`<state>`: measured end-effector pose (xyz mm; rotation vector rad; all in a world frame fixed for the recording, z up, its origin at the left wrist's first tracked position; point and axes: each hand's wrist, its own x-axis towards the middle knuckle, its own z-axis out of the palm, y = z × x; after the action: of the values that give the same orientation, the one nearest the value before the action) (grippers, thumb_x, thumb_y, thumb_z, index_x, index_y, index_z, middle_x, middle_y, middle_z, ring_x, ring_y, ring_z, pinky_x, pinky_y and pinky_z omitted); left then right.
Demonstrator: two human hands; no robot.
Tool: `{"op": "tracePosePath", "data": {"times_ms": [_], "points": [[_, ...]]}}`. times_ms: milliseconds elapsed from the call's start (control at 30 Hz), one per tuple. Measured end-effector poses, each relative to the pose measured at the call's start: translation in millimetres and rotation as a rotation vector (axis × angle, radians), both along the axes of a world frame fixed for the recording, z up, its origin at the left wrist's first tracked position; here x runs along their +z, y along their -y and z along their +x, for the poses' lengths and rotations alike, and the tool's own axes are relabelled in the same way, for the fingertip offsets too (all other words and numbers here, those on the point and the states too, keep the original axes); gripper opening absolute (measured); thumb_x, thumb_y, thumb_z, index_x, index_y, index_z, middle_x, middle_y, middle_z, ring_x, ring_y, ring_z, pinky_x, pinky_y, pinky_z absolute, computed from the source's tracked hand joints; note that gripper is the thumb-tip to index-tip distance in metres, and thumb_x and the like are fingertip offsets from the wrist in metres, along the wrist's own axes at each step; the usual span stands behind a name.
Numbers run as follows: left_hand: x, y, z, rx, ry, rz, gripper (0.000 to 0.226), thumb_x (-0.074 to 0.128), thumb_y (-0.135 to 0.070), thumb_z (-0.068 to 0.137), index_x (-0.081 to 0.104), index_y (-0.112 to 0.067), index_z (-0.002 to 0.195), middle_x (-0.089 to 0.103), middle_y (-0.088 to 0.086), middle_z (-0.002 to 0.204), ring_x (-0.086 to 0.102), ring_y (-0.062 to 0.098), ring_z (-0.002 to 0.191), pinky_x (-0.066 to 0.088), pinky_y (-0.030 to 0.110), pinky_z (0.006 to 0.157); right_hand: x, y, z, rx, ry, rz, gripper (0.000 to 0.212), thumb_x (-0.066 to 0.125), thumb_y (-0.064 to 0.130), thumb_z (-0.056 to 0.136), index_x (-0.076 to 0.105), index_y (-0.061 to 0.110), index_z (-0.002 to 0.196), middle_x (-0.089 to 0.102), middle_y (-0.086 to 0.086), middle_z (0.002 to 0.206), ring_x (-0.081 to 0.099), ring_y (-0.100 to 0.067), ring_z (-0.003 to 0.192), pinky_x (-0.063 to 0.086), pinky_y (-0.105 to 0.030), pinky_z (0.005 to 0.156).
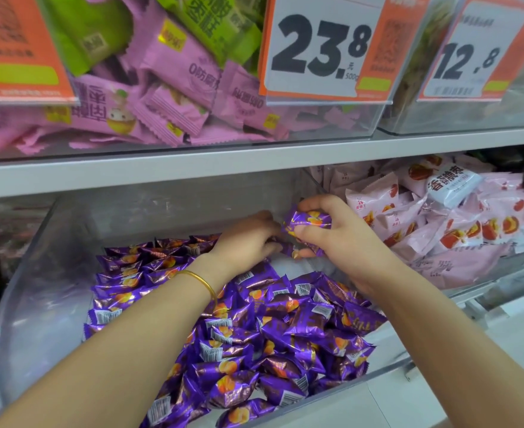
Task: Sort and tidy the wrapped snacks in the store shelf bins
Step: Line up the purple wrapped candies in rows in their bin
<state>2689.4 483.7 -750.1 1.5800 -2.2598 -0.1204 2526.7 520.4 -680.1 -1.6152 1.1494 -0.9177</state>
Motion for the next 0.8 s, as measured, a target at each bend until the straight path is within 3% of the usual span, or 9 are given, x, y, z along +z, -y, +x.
{"op": "tracePosePath", "data": {"times_ms": [133, 233, 333, 433, 533, 700, 800], "points": [[-0.6, 12.8, 2.8, 0.120, -0.195, 0.057, 0.017, 0.062, -0.018, 0.085, 0.069, -0.007, 0.097, 0.064, 0.015, 0.100, 0.057, 0.031, 0.098, 0.039, 0.030, 0.078, 1.3, -2.7, -4.6, 0.022, -0.063, -0.036, 0.024, 0.061, 0.005, 0.086, 0.053, 0.018, 0.105, 0.054, 0.005, 0.090, 0.060, -0.019, 0.085, 0.058, -0.031, 0.071], [-1.8, 17.7, 4.2, 0.217, -0.292, 0.051, 0.013, 0.062, -0.016, 0.085, 0.068, -0.008, 0.093, 0.066, 0.011, 0.096, 0.059, 0.028, 0.093, 0.042, 0.029, 0.075, 1.2, -1.9, -4.9, 0.035, -0.306, -0.160, 0.030, 0.062, 0.008, 0.085, 0.050, 0.015, 0.112, 0.056, 0.003, 0.092, 0.057, -0.019, 0.080, 0.053, -0.034, 0.078], [-2.8, 20.4, 4.3, 0.276, -0.262, 0.014, 0.011, 0.060, -0.017, 0.086, 0.064, -0.011, 0.093, 0.067, 0.010, 0.095, 0.059, 0.029, 0.092, 0.047, 0.034, 0.076, -0.3, 5.2, 0.8, 0.083, -0.634, -0.216, 0.041, 0.060, 0.014, 0.088, 0.042, 0.009, 0.124, 0.056, -0.008, 0.112, 0.057, -0.023, 0.095, 0.045, -0.028, 0.080], [-0.7, 21.9, 1.6, 0.296, -0.181, -0.021, 0.011, 0.057, -0.020, 0.087, 0.060, -0.013, 0.095, 0.063, 0.010, 0.097, 0.057, 0.030, 0.093, 0.046, 0.036, 0.073, -1.1, 20.3, 14.7, 0.162, -0.922, -0.182, 0.031, 0.060, 0.015, 0.088, 0.049, 0.001, 0.114, 0.057, -0.015, 0.115, 0.055, -0.029, 0.105, 0.038, -0.026, 0.072], [-1.9, 22.0, 0.0, 0.297, -0.098, -0.031, 0.014, 0.056, -0.023, 0.087, 0.062, -0.013, 0.096, 0.059, 0.009, 0.101, 0.055, 0.029, 0.095, 0.045, 0.034, 0.073, -3.1, 38.3, 29.9, 0.288, -1.194, -0.224, 0.019, 0.060, 0.013, 0.088, 0.056, 0.004, 0.103, 0.059, -0.017, 0.117, 0.056, -0.029, 0.108, 0.038, -0.026, 0.072], [-7.0, 23.5, 3.4, 0.291, -0.071, 0.010, 0.018, 0.055, -0.023, 0.088, 0.066, -0.013, 0.097, 0.059, 0.011, 0.103, 0.056, 0.031, 0.098, 0.046, 0.035, 0.076, -12.7, 59.4, 45.5, 0.389, -1.325, -0.252, 0.038, 0.063, 0.016, 0.087, 0.055, 0.005, 0.122, 0.059, -0.013, 0.122, 0.057, -0.028, 0.110, 0.039, -0.025, 0.072], [-6.7, 24.7, 7.5, 0.269, -0.044, 0.036, 0.021, 0.051, -0.021, 0.089, 0.069, -0.012, 0.097, 0.057, 0.011, 0.098, 0.056, 0.032, 0.095, 0.047, 0.036, 0.075, -18.7, 63.1, 47.5, 0.411, -1.335, -0.287, 0.042, 0.064, 0.016, 0.086, 0.054, 0.006, 0.125, 0.057, -0.013, 0.125, 0.056, -0.028, 0.112, 0.045, -0.028, 0.085]]}}
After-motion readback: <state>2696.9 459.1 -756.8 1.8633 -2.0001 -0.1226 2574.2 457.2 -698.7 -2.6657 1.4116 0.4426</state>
